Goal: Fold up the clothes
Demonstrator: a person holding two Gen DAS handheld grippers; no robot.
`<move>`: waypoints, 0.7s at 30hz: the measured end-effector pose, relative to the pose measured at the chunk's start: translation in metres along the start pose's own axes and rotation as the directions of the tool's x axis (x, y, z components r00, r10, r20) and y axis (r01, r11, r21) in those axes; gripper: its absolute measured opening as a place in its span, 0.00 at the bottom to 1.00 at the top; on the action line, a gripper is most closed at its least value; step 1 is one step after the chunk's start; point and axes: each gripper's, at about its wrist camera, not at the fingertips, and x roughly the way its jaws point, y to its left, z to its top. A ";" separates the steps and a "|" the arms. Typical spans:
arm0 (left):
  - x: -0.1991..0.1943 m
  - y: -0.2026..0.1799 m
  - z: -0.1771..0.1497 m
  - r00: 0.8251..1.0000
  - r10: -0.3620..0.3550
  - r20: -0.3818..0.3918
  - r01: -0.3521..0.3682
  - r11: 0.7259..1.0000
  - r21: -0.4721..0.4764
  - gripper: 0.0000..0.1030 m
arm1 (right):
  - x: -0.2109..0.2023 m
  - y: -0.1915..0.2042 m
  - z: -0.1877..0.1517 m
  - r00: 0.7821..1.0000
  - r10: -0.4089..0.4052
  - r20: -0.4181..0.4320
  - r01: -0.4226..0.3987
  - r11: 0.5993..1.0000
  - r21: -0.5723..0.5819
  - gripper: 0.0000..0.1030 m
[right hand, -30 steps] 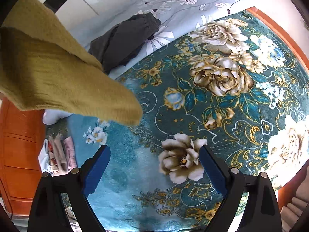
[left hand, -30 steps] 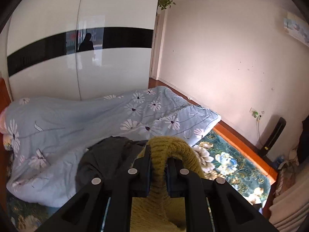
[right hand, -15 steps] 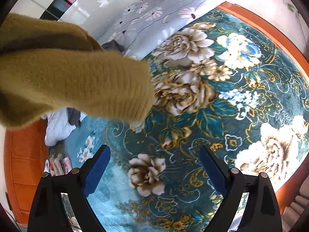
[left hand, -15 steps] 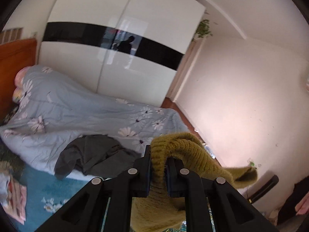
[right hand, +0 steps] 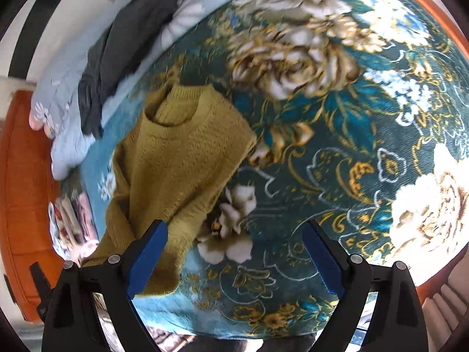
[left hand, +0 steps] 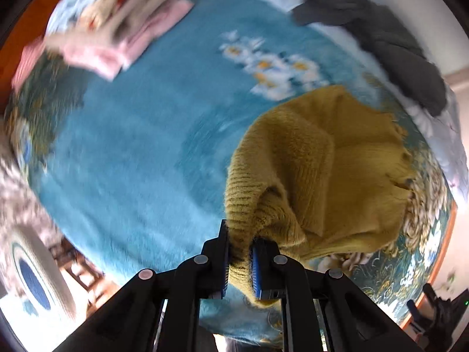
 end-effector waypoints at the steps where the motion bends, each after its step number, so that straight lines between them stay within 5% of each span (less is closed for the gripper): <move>1: 0.003 0.003 0.002 1.000 -0.002 -0.008 0.002 1.000 0.006 0.13 | 0.007 0.005 -0.002 1.000 -0.009 -0.020 0.008 1.000 -0.015 0.91; 8: 0.007 -0.025 0.036 0.990 -0.068 -0.122 0.092 0.976 0.196 0.25 | 0.037 0.017 0.012 0.996 -0.060 -0.071 0.060 0.998 -0.002 0.91; 10: 0.004 -0.042 0.045 0.980 -0.085 -0.178 0.134 0.948 0.288 0.50 | 0.044 0.020 0.021 0.995 -0.070 -0.072 0.071 0.997 0.009 0.91; 15: -0.033 -0.103 0.076 0.973 -0.128 -0.195 0.213 0.825 0.524 0.62 | 0.059 0.022 0.047 0.989 -0.129 -0.066 0.130 0.992 0.007 0.91; 19: -0.023 -0.180 0.113 0.991 -0.093 -0.101 0.137 0.703 0.698 0.66 | 0.074 0.022 0.070 0.981 -0.185 -0.065 0.184 0.983 -0.022 0.91; 21: 0.004 -0.220 0.133 0.993 -0.078 -0.089 0.118 0.666 0.737 0.66 | 0.084 0.024 0.081 0.975 -0.213 -0.067 0.211 0.977 -0.044 0.91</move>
